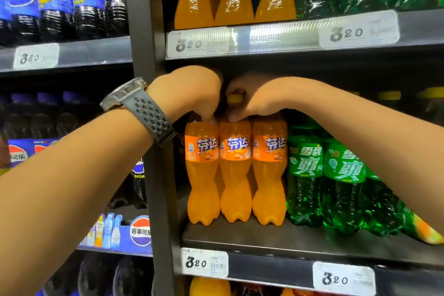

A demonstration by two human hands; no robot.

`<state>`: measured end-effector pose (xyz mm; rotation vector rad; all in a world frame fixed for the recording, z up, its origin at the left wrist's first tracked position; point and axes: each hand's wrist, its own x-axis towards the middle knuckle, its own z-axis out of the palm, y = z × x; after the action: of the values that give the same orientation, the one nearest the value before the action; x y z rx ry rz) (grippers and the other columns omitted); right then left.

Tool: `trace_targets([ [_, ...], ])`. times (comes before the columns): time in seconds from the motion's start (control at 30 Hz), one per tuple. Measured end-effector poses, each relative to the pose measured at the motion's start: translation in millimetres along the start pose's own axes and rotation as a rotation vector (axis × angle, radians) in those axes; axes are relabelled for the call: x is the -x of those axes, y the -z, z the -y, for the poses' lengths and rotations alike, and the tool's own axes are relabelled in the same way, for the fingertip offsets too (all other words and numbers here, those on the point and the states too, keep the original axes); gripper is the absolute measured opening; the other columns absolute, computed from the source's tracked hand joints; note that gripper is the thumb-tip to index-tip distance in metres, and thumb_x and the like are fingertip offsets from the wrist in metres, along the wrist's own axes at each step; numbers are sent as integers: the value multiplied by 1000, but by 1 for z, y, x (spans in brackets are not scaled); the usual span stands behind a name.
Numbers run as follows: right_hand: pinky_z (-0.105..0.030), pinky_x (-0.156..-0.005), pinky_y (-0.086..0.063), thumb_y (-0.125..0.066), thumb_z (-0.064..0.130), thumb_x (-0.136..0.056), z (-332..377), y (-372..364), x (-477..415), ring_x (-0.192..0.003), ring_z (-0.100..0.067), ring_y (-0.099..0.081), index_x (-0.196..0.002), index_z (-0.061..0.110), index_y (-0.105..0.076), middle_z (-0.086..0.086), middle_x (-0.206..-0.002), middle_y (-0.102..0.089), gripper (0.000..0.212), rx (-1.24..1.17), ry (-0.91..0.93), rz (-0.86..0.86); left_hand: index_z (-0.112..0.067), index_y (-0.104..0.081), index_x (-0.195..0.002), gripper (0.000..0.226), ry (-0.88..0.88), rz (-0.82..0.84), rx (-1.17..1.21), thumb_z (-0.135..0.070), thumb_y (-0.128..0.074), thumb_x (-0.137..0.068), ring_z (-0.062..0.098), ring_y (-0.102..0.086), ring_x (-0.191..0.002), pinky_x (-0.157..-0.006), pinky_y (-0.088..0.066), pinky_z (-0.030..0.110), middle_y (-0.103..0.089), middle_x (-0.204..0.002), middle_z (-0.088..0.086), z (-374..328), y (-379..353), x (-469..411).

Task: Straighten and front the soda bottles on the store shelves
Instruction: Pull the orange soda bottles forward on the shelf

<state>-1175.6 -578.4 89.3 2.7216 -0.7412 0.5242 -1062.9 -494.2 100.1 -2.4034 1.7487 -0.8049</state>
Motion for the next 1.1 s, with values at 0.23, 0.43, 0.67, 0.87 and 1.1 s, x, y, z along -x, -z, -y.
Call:
trace_targets([
  [0.23, -28, -71, -42, -72, 53, -75, 1, -5, -9, -86, -19, -54, -124, 20, -55, 1, -104, -56, 61, -15, -27, -48, -13, -59, -117, 53, -13, 10, -25, -29, -81, -71, 21, -49, -80, -69, -38, 31, -47, -81, -2, 1, 2, 2],
  [0.43, -28, -70, -42, -69, 54, -77, 0, -7, -9, -85, -20, -55, -123, 20, -54, 0, -106, -58, 59, 4, -22, -39, -13, -59, -117, 52, -12, 19, -46, -31, -80, -73, 21, -50, -79, -68, -39, 31, -50, -84, 0, -1, 1, 4],
  [0.67, -31, -94, -45, -67, 48, -82, -25, 17, 20, -114, -22, -54, -140, 15, -40, -4, -132, -54, 72, -138, -78, -5, -22, -41, -139, 65, -112, -82, 141, -36, -68, -82, 21, -59, -94, -75, -49, 31, -61, -109, 4, -6, -3, 10],
  [0.87, -40, -87, -50, -70, 47, -79, -37, 17, 34, -96, -26, -60, -121, 17, -59, -5, -113, -63, 52, 56, -131, 29, -19, -51, -131, 45, -211, -71, 141, -31, -61, -88, 24, -58, -106, -91, -50, 38, -61, -120, 7, -7, -1, 17],
  [1.1, -40, -86, -52, -70, 48, -79, -39, 12, 34, -94, -25, -61, -119, 19, -60, -4, -112, -64, 51, 47, -147, -6, -20, -44, -137, 50, -208, -53, 67, -32, -59, -90, 23, -58, -104, -90, -51, 35, -60, -120, 6, -10, -1, 20],
])
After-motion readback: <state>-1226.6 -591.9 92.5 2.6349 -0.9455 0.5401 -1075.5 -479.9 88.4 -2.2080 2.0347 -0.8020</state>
